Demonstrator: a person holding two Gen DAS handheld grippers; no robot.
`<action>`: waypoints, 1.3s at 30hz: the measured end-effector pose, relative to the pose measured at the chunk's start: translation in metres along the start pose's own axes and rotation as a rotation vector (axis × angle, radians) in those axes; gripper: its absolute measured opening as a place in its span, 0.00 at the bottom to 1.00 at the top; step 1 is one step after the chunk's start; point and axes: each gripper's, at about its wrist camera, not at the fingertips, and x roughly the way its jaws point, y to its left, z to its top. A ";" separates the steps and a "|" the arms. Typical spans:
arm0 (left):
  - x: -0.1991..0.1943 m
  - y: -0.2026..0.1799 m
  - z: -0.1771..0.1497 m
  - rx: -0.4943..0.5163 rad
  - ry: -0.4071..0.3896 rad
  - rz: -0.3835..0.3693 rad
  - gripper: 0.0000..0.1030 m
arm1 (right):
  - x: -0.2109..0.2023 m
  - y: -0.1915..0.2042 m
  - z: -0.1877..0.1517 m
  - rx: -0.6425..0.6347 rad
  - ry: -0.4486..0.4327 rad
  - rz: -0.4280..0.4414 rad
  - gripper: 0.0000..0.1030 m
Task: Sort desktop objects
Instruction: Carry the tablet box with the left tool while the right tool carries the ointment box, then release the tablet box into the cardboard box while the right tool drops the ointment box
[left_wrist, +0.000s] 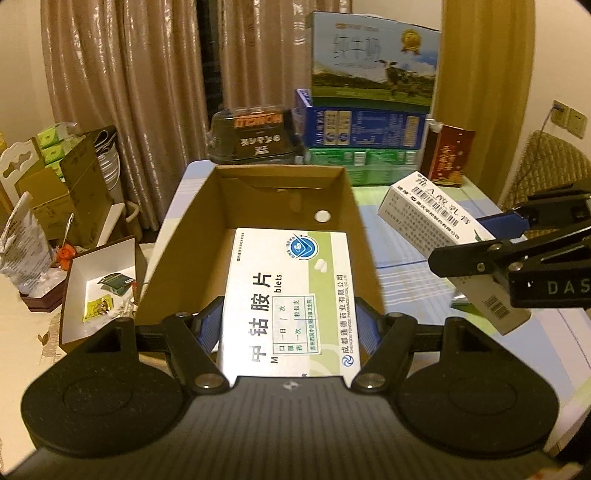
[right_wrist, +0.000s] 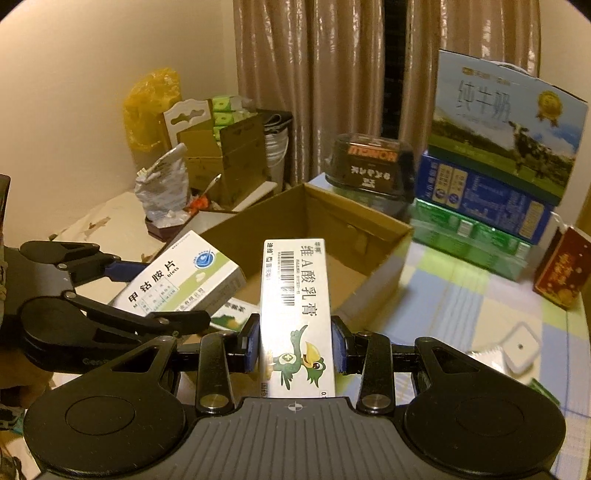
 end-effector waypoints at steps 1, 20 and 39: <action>0.002 0.003 0.001 0.000 0.000 0.002 0.65 | 0.004 0.001 0.003 0.000 0.002 0.002 0.34; 0.063 0.053 0.013 -0.029 0.040 -0.014 0.65 | 0.070 0.004 0.030 0.040 0.021 -0.003 0.34; 0.049 0.065 0.000 -0.064 0.009 0.026 0.71 | 0.066 -0.016 0.025 0.171 -0.017 0.013 0.55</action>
